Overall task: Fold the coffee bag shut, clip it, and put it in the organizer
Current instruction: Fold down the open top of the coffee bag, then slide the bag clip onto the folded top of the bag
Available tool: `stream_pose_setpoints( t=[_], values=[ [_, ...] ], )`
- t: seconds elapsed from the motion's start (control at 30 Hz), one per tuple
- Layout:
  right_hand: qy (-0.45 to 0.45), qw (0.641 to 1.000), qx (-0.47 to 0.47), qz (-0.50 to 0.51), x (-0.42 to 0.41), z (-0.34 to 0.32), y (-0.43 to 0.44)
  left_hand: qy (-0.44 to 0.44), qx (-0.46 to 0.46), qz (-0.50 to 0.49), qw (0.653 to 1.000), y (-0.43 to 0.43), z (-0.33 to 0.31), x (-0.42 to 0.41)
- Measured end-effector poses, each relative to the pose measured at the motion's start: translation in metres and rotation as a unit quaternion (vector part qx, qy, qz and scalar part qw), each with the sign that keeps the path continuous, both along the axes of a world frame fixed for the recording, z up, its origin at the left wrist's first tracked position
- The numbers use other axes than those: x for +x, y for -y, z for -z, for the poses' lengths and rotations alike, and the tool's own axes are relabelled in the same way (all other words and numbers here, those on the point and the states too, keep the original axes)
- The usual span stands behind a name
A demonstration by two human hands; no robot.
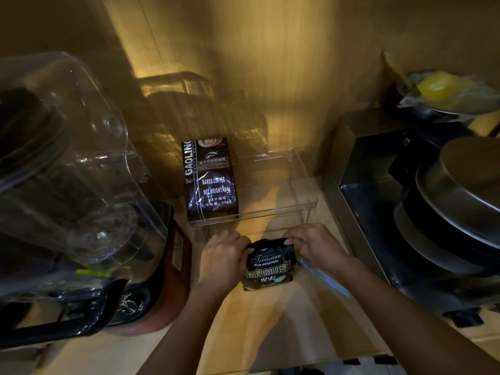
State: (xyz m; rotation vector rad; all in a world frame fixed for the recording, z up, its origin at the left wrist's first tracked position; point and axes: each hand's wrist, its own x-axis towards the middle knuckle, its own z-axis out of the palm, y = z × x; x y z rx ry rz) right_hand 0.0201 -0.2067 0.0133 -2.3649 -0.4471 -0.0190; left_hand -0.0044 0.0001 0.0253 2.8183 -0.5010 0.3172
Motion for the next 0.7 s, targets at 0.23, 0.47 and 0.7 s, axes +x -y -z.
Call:
stream_pose_setpoints(
  t=[0.23,0.47,0.7],
  values=[
    [-0.001,1.000,0.002,0.018,-0.005,0.002,-0.002,-0.015,-0.076,0.062,0.995,0.048,0.003,0.001],
    [0.001,0.999,0.025,0.024,-0.014,0.004,0.002,-0.014,-0.127,0.063,0.990,0.049,0.015,0.008],
    [-0.101,0.975,0.070,0.184,-0.025,0.038,0.023,-0.022,-0.164,0.030,0.986,0.046,0.015,0.009]
  ],
)
